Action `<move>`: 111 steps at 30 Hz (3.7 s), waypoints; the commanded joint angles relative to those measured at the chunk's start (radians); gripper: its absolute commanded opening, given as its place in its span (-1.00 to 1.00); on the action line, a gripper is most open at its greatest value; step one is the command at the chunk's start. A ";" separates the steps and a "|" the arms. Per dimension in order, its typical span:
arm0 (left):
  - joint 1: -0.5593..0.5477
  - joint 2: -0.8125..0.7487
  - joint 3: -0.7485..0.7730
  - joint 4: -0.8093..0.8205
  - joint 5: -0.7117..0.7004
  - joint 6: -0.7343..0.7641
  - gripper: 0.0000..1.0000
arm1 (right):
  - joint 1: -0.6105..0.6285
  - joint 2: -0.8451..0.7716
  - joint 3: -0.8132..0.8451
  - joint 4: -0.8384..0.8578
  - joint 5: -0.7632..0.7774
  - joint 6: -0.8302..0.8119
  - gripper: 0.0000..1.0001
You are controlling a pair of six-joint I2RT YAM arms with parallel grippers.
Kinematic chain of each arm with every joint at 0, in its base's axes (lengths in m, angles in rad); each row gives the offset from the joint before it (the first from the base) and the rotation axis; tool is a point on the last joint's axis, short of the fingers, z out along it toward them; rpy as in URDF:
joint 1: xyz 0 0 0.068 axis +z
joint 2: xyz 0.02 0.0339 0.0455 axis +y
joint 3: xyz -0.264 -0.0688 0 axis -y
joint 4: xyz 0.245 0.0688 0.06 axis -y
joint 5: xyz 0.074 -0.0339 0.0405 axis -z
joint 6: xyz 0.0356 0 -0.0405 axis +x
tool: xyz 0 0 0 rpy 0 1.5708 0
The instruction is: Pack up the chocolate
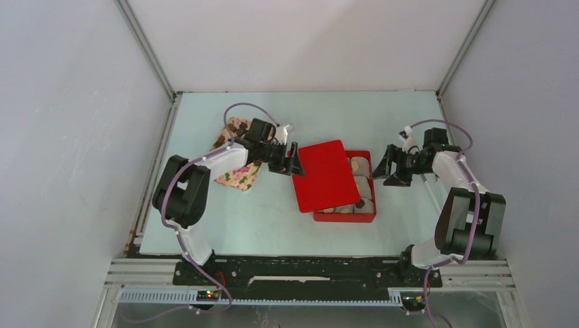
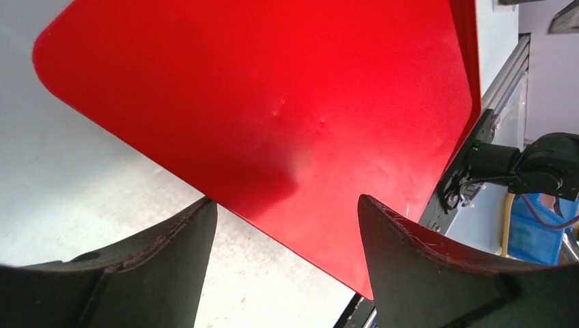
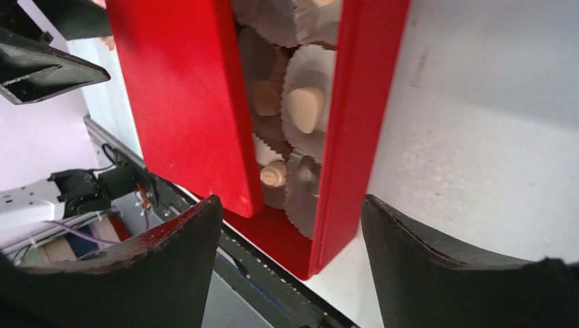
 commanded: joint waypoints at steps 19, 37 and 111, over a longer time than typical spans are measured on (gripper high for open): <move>-0.196 0.116 0.299 -0.247 -0.023 0.164 0.57 | 0.062 -0.023 -0.064 0.066 0.080 0.010 0.31; -0.007 -0.017 0.429 -0.343 -0.272 0.091 0.70 | -0.018 -0.170 0.028 -0.030 0.113 0.138 0.37; -0.172 0.317 0.460 -0.399 -0.102 0.255 -0.14 | 0.057 -0.275 -0.245 0.150 0.033 0.190 0.10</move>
